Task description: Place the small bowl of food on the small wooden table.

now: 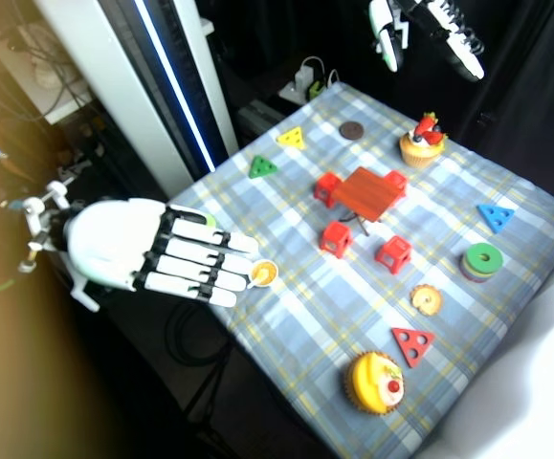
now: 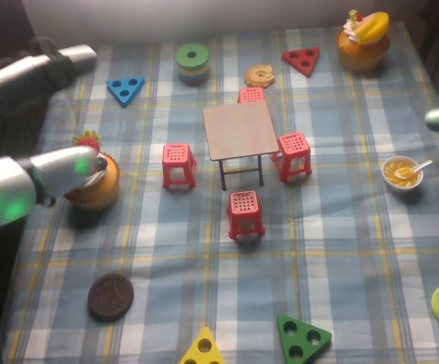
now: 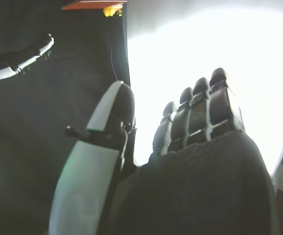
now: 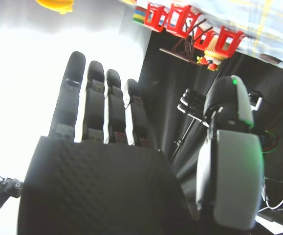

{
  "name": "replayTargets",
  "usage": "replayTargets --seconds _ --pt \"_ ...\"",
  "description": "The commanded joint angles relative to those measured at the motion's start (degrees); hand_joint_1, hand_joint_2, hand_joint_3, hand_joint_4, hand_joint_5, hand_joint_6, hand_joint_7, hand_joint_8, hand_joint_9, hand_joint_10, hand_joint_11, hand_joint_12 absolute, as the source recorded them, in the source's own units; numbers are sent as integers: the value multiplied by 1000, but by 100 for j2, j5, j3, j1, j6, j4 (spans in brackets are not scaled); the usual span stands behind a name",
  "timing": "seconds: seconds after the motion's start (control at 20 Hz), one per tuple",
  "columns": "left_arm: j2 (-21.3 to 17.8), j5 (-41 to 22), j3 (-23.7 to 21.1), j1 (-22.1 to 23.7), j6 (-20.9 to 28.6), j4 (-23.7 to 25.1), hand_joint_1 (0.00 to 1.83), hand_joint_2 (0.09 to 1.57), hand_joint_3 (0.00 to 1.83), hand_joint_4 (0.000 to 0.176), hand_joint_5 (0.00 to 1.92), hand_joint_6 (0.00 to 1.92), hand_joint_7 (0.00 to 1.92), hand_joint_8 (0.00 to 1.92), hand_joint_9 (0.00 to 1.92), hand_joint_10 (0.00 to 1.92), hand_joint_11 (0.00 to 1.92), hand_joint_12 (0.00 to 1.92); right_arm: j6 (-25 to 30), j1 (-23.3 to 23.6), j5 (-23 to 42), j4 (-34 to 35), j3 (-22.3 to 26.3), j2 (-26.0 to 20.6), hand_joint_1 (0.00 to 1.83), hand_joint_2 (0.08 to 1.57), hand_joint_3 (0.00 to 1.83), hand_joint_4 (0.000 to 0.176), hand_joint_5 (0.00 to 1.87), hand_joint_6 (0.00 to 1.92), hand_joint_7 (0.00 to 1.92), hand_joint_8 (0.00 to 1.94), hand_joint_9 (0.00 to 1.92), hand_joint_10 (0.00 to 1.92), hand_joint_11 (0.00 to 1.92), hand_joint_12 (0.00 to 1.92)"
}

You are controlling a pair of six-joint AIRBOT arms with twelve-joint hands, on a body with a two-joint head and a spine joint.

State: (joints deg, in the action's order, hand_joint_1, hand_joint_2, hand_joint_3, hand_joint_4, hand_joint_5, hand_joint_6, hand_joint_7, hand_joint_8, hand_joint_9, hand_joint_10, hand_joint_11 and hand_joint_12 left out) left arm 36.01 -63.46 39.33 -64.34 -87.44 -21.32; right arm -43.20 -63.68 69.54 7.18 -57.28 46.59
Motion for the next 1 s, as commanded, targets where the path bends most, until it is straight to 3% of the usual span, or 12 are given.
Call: replayTargets --seconds 0.0,0.1,0.25,0.3,0.45,0.55,0.6,0.7,0.75,0.8,0.9,0.95 --pt "-13 -663 31 76 24 36 0 1219 13 172 295 3 279 1 151 5 2 120 30 120 581 58 -48 17 799 1142 14 0 486 8 378 7 322 10 114 523" --pt "-4 -639 46 78 24 36 0 1226 9 176 296 1 292 4 147 2 3 130 30 334 371 -53 -149 107 772 1129 4 0 473 1 372 2 314 4 103 514" --pt "2 -614 64 78 23 32 0 1175 0 176 218 0 240 1 108 2 0 325 33 830 -133 -354 -359 300 816 1121 0 0 430 0 306 0 219 0 7 508" --pt "10 -599 76 78 23 29 0 1152 0 176 177 0 189 0 82 3 0 412 47 992 -332 -471 -441 375 817 1109 0 0 425 0 316 5 243 11 18 519" --pt "32 -559 104 103 23 23 140 1076 0 176 155 0 97 1 25 0 0 432 261 1250 -829 -727 -704 551 856 1059 0 0 441 2 396 7 331 14 82 530" --pt "47 -543 104 107 23 23 261 1015 0 176 151 0 77 0 21 2 0 424 321 1370 -1097 -815 -834 640 924 1009 0 0 507 3 502 6 450 9 155 697" --pt "58 -529 108 109 23 23 327 995 0 176 160 1 72 0 5 0 0 316 321 1405 -1190 -832 -884 681 926 990 0 0 527 0 557 2 514 9 180 827" --pt "72 -496 119 116 23 23 338 985 0 176 157 6 85 5 2 1 0 258 321 1466 -1327 -869 -948 730 956 978 0 10 576 1 592 0 545 2 92 1043" --pt "74 -496 122 117 23 19 345 985 0 176 164 3 75 2 1 0 0 224 321 1497 -1404 -898 -974 754 985 973 0 0 600 2 635 4 583 9 105 1106" --pt "75 -506 121 117 23 14 331 996 1 176 159 1 76 1 0 0 0 175 321 1538 -1466 -923 -1001 783 987 973 0 3 598 0 659 4 599 9 85 1149" --pt "84 -520 118 119 24 11 316 1005 3 176 162 2 88 4 6 2 0 172 321 1607 -1582 -968 -1067 840 899 976 1 14 618 1 700 4 625 9 31 1296" --pt "84 -520 116 121 24 11 306 1011 0 176 147 0 92 0 15 1 0 227 321 1640 -1638 -993 -1085 853 837 958 0 0 649 7 741 11 671 23 101 1279"
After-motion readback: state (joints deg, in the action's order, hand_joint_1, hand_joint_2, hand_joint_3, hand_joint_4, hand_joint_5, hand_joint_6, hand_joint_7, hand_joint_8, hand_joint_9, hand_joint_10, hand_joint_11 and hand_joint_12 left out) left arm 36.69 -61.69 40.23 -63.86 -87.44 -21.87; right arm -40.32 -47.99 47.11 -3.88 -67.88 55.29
